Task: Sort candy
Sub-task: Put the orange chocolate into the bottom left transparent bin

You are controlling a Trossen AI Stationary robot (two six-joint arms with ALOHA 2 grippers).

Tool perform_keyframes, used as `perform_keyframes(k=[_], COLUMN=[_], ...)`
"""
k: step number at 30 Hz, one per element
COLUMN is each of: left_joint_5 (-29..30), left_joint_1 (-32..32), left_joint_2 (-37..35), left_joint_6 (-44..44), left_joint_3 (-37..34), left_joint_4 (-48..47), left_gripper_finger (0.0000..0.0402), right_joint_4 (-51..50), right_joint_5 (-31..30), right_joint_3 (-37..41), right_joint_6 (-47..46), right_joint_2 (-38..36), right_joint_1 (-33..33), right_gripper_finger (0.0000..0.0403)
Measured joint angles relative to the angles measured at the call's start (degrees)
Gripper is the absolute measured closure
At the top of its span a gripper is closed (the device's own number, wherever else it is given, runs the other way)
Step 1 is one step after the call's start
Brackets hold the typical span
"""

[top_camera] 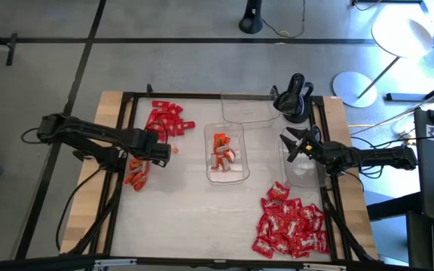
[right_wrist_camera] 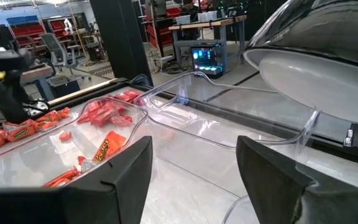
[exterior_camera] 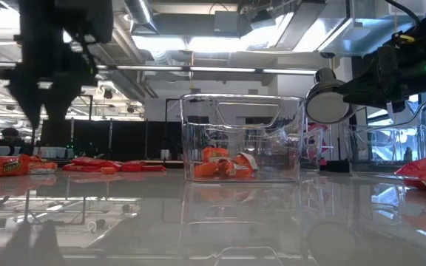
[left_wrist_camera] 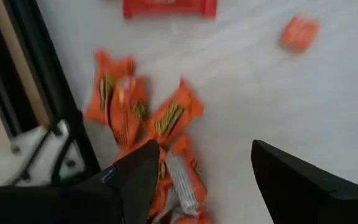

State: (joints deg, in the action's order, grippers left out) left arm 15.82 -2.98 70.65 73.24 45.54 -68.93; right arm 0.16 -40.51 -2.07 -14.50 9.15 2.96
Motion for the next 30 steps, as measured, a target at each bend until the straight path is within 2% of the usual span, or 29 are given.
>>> perform_keyframes(k=[3,15,20,27,30], left_joint_5=[-2.64,-3.67,-7.2,-7.84,-7.98], left_joint_1=[-0.01,0.42,0.42,0.42,0.42], left_joint_2=[0.0,0.0,0.02,-0.02,-0.02], left_joint_6=[1.95,2.78,2.92,1.49,1.26], left_joint_3=[-3.29,-10.56,-14.31,-15.67,-15.69], left_joint_4=[0.52,9.38,12.65,17.06,17.33], left_gripper_finger=[0.016,0.016,0.016,0.0161,0.0175], right_joint_4=[0.01,0.07,0.07,0.09,0.09], right_joint_5=[0.0,0.0,-0.02,-0.02,-0.02], right_joint_3=[0.0,0.02,0.02,0.02,0.02], right_joint_6=[0.02,1.51,1.5,1.51,1.51], right_joint_2=[0.0,0.0,0.0,0.0,0.0], right_joint_1=[0.0,0.0,0.0,0.0,0.0], right_gripper_finger=[0.0173,0.0173,0.0173,0.0173,0.0173])
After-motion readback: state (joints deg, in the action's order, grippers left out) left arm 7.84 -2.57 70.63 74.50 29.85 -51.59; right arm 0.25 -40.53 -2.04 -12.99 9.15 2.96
